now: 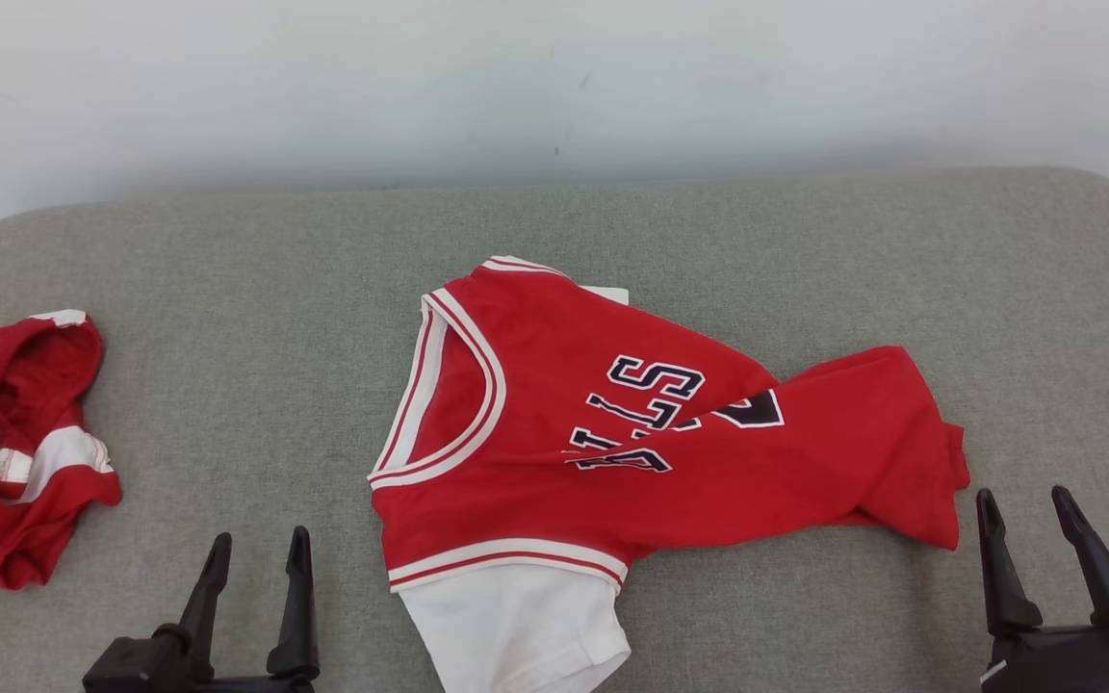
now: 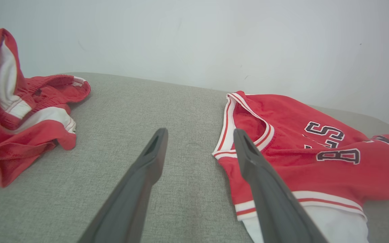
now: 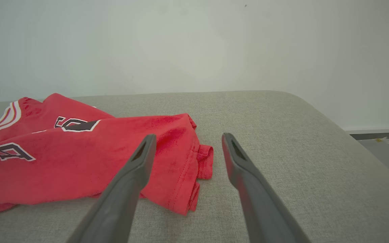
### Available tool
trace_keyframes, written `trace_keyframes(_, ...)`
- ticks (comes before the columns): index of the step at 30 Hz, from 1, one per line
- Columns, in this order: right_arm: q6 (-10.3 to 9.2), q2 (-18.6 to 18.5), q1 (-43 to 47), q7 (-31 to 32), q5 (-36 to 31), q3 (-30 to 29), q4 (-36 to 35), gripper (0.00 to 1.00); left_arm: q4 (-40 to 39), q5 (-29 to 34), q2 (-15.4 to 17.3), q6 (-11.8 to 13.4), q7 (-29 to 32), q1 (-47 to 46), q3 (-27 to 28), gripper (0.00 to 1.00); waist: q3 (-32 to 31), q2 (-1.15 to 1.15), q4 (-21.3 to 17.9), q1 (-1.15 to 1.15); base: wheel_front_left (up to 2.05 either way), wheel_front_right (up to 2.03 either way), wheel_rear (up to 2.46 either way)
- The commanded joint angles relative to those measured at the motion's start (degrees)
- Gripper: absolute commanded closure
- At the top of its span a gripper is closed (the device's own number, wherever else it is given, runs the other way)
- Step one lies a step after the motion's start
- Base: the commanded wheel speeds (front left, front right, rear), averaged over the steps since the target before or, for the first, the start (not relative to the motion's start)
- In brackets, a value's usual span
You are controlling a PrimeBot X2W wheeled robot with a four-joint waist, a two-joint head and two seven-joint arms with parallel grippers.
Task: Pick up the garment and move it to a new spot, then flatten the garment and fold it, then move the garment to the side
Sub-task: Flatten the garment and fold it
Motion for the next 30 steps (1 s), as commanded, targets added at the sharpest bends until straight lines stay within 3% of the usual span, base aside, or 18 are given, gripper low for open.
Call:
trace_keyframes(1, -0.16, -0.2, 0.4, 0.0, -0.2, -0.3, 0.1, 0.00, -0.3, 0.6, 0.0, -0.3, 0.0, 0.1, 0.5, 0.00, 0.2, 0.00, 0.0, 0.01, 0.00, 0.00, 0.00)
trace_keyframes(21, -0.16, -1.9, -6.1, 0.0, 0.7, 5.6, 18.9, 0.00, -1.3, 1.1, 0.0, -0.7, 0.0, -1.2, 0.9, 0.00, 2.2, 0.00, 4.9, 0.01, 0.00, 0.00, 0.00)
trace_keyframes(22, -0.16, -1.8, -6.4, 0.0, 1.0, 5.9, 19.5, 0.17, -1.3, 1.0, 0.0, -0.8, 0.0, -1.3, 0.9, 0.00, 2.3, 0.00, 5.0, 0.01, 0.00, 0.00, 0.00)
trace_keyframes(23, -0.16, -1.8, -6.7, 0.0, 1.1, 6.1, 19.8, 0.67, -1.4, 1.0, 0.0, -0.8, 0.0, -1.4, 1.0, 0.00, 2.4, 0.00, 5.0, 0.01, 0.00, 0.00, 0.00)
trace_keyframes(24, -0.16, -1.8, -7.1, 0.0, 1.2, 6.3, 19.9, 1.00, -1.4, 1.0, 0.0, -0.8, 0.0, -1.4, 1.1, 0.00, 2.4, 0.00, 5.0, 0.01, 0.00, 0.00, 0.00)
trace_keyframes(30, -0.16, -1.9, -7.0, 0.0, 1.2, 6.9, 16.9, 1.00, -1.0, 0.7, 0.0, -0.5, 0.0, -0.3, 1.4, 0.00, 1.6, 0.00, 3.6, 0.01, 0.00, 0.00, 0.00)
